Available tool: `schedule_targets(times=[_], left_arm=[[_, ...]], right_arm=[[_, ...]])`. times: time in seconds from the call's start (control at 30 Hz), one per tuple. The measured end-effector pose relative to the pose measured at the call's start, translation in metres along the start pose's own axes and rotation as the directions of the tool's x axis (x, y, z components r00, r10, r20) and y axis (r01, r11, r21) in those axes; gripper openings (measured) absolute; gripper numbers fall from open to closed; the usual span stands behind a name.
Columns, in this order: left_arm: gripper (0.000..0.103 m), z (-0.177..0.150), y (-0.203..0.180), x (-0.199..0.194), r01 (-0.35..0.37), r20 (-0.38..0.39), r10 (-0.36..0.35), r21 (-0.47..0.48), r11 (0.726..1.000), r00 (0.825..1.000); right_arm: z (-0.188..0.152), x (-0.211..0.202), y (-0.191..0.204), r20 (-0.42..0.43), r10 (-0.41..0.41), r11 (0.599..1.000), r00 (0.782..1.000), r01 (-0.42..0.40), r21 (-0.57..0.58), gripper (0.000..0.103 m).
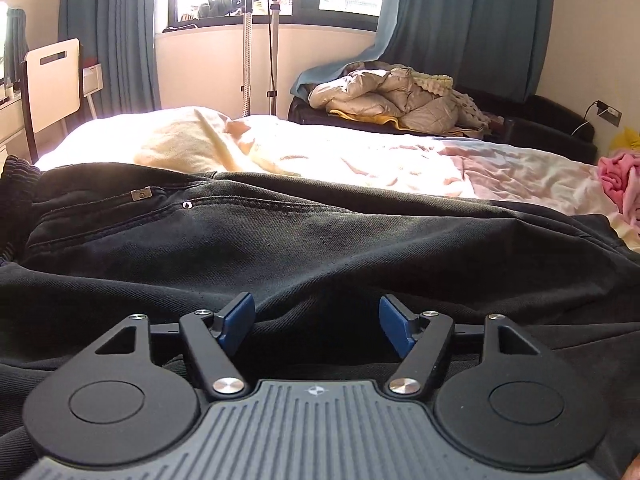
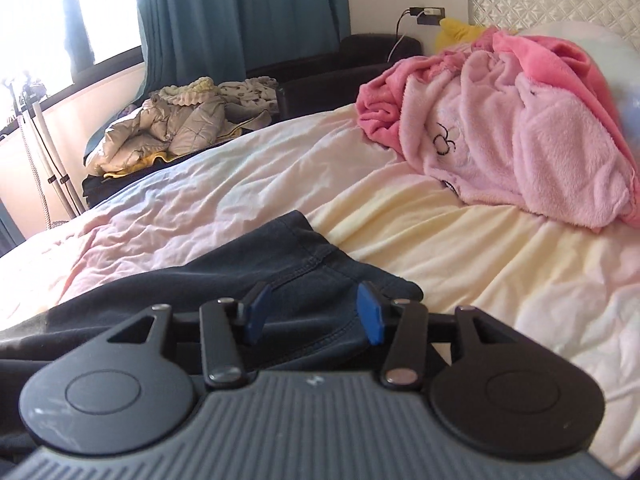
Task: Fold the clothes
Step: 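Open both grippers and lift them off the folded trousers, then grasp the black trouser leg hem with the right gripper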
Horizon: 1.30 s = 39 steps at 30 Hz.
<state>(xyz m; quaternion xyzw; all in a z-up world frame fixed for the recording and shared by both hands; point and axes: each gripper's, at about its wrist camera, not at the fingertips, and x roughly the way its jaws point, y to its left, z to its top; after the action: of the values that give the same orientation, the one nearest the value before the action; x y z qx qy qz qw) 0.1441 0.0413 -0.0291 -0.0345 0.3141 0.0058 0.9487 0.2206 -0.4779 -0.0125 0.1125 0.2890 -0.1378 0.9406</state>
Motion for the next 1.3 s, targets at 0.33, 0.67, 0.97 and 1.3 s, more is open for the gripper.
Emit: schedule_targets(times=[0.33,0.67,0.97,1.3], left_arm=[[0.082,-0.027,-0.013,-0.072,0.025,0.064,-0.025,0.005,1.0,0.998],[0.084,-0.053,-0.025,-0.095,0.01,0.067,-0.012,0.025,1.0,0.998],[0.086,-0.054,-0.032,-0.084,0.004,0.05,-0.006,0.038,0.999,0.999],[0.086,-0.055,-0.044,-0.074,0.023,0.034,-0.025,0.082,0.996,0.999]], right_arm=[[-0.04,-0.116,0.049,0.076,0.122,0.987,0.99,-0.113,-0.113,0.053],[-0.085,-0.149,0.017,0.069,0.119,0.993,0.99,-0.12,0.002,0.058],[-0.103,-0.131,-0.051,0.007,-0.058,0.946,0.998,0.053,0.319,0.073],[-0.126,-0.096,-0.122,-0.104,-0.06,0.773,0.993,0.112,0.625,0.082]])
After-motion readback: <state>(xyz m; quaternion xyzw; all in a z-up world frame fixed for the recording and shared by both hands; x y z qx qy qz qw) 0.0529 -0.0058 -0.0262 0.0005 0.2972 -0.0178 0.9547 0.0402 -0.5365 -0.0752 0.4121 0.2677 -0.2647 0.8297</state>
